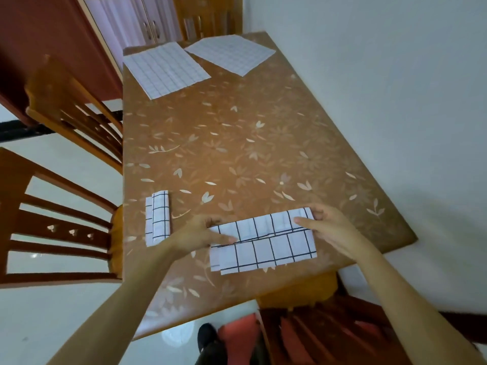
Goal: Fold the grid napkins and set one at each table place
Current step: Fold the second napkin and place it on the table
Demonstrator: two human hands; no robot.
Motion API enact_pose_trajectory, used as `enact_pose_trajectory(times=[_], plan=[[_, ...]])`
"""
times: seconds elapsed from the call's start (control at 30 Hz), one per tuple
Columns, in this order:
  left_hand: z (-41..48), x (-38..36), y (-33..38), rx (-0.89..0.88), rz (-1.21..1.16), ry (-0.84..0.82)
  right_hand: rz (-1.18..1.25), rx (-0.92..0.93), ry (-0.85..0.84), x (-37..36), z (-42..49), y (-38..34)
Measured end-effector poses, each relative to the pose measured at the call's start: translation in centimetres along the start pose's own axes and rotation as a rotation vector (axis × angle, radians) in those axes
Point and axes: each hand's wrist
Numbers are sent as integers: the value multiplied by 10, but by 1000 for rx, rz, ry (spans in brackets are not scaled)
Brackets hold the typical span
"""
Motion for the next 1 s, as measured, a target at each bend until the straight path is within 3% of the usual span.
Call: enact_pose_trajectory(times=[0.07,0.17,0.3,0.4,0.63,0.87,1.0], plan=[[18,-20,0,43,-79,44,132,-59,-55,25,2,17],[48,-42,-7,95,-222,75,63,-111,-100,57,6,44],[81,-66,-11,164,-628,2,120,-39,49,88,20,67],[99,-75,-9,186,-781,-65,149,-22,65,104,30,77],[134,-91,-10,264,-473,168,111,-109,-17,125,45,101],[145,-115,-30,337,-330,325,367,-184,-142,131,58,123],[151,-131,-43,356,-212,408,-33,-149,-43,132,62,139]])
Point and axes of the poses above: each hand's wrist, its own z-axis towards the middle knuckle, its own x-axis out of the back of the hand, y = z × x, and after that the axes turned 9 degrees about -y, right-handed
